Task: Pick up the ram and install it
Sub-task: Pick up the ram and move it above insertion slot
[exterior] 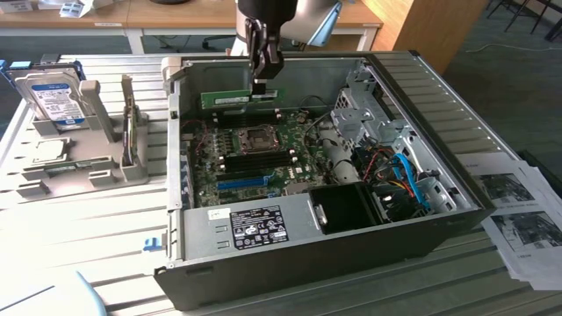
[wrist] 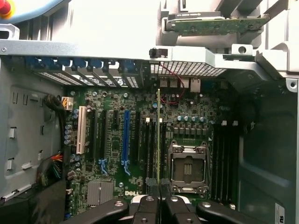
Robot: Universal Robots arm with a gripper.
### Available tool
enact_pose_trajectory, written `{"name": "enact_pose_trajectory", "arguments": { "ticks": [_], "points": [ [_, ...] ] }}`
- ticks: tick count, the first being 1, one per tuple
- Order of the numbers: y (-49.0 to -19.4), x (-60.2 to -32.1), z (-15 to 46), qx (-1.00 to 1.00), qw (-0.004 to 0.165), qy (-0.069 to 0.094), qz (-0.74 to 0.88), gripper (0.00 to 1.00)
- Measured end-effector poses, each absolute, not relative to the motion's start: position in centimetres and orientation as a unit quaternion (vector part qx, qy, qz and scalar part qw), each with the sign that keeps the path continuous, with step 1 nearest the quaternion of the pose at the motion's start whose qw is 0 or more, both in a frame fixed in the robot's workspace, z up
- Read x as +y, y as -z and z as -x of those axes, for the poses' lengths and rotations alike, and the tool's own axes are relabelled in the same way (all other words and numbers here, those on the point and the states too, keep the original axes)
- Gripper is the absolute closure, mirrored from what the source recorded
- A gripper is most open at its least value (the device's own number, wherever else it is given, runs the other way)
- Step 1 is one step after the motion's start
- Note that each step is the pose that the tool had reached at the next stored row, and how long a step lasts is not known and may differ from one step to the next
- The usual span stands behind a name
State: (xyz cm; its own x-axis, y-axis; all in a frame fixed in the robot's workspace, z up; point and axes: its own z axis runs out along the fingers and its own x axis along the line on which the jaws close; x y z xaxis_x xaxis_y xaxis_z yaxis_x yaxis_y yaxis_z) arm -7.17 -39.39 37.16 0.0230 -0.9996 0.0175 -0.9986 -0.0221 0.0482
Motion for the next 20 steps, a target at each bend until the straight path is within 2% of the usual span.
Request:
{"name": "enact_pose_trajectory", "arguments": {
  "ticks": [12,13,20],
  "points": [
    [-35.8,-39.4,7.2,-0.699,0.023,0.011,-0.715,0.89],
    [-34.4,-39.4,7.2,-0.699,0.023,0.011,-0.715,0.89],
    [-34.4,-39.4,6.5,-0.699,0.024,0.012,-0.715,0.89]
  ]
}}
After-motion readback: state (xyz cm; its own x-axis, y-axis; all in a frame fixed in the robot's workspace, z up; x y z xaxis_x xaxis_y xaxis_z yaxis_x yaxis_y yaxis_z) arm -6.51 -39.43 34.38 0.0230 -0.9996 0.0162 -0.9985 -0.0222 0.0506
